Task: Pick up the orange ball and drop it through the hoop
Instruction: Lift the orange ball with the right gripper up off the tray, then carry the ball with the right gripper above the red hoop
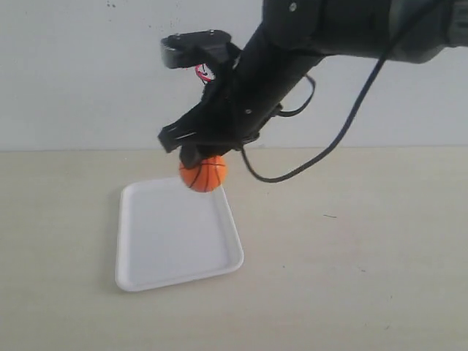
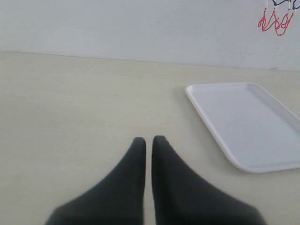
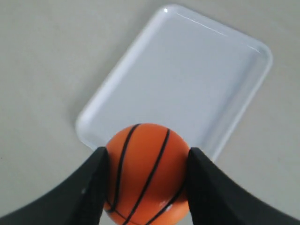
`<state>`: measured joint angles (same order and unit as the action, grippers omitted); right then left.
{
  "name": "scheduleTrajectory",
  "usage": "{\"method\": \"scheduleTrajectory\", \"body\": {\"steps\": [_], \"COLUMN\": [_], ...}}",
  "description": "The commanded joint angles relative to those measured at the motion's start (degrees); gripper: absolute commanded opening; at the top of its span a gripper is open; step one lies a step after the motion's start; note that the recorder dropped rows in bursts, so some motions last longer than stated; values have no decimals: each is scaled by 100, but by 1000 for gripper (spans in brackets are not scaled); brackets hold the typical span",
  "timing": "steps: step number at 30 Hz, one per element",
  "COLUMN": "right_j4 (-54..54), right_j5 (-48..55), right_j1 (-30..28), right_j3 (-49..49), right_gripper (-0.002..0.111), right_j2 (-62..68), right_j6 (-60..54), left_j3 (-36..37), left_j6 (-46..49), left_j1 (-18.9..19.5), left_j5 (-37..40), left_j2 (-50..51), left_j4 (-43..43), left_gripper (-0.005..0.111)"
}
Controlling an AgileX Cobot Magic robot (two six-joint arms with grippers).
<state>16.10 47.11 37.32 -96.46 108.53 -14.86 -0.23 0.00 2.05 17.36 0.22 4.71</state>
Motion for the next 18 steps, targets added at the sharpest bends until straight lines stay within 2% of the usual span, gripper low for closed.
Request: {"method": "scheduleTrajectory", "body": {"steps": [1,6,12,18], "right_j4": [-20,143,783,3227], "right_j5": [371,537,516,-91], "right_j1": [-668,-1498,-2556,-3297], "right_j3": [-15,1,222,614], "right_gripper": [0,0,0,0], "right_j2": [-274,-402,-402,-390], "right_j6": [-136,-389,-1289,-3214], "left_j3": [23,23,23,23], "left_j6": [-39,-39,-39,-39], "left_j1": [15,15,15,15], "left_j5": [-68,-68,-68,-68], "left_j2": [-22,-22,-22,-22], "left_j4": [19,19,19,19], "left_gripper": [4,4,4,4]}}
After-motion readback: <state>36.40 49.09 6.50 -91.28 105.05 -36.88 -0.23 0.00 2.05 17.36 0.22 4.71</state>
